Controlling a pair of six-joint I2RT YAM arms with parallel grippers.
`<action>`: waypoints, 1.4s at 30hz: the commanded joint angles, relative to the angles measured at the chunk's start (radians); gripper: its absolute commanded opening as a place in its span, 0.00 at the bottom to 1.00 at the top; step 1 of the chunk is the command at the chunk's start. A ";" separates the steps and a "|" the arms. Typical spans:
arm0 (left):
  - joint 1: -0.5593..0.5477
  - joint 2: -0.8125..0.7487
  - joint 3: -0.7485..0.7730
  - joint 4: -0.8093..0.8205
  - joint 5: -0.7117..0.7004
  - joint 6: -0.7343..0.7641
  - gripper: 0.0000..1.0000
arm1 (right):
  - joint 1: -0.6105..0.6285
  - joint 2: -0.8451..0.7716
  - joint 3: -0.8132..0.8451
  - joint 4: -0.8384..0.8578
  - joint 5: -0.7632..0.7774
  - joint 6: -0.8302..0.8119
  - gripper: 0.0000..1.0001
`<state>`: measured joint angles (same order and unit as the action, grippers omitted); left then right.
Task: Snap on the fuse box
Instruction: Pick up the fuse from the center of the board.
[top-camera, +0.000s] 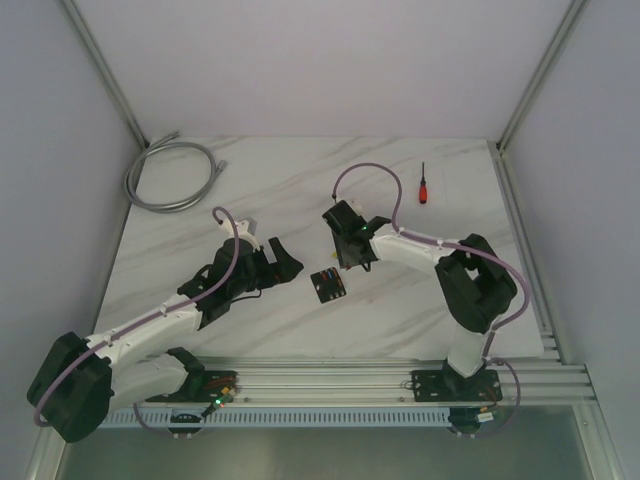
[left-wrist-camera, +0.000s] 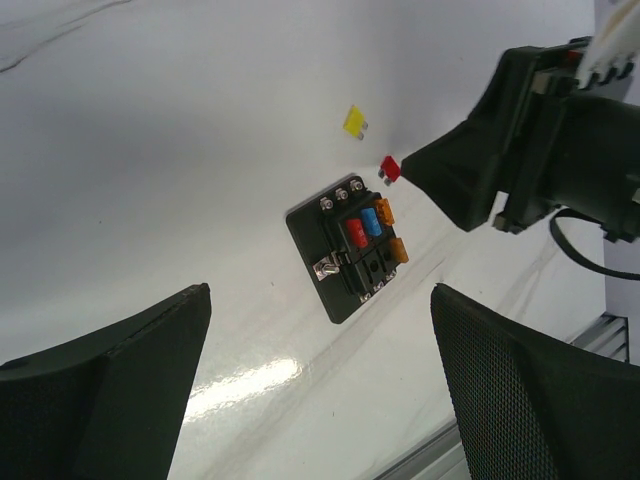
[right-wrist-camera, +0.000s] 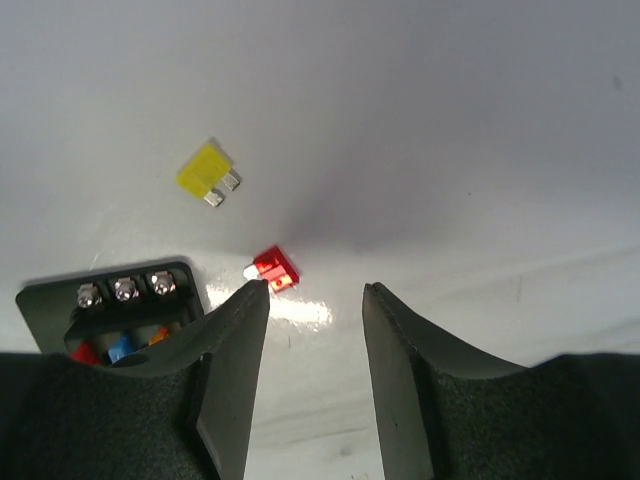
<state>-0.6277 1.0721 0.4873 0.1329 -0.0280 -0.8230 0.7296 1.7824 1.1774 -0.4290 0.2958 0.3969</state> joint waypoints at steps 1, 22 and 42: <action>0.007 -0.013 -0.010 -0.013 -0.016 -0.008 1.00 | 0.005 0.054 0.048 0.049 0.020 0.014 0.49; 0.010 0.011 -0.001 -0.015 -0.007 -0.005 1.00 | -0.005 0.018 -0.092 0.023 -0.013 0.001 0.50; 0.009 -0.001 -0.009 -0.013 -0.007 -0.007 1.00 | -0.023 -0.046 -0.147 -0.042 -0.043 -0.028 0.49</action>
<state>-0.6228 1.0782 0.4873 0.1299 -0.0277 -0.8227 0.7128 1.7710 1.0790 -0.3950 0.2543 0.3843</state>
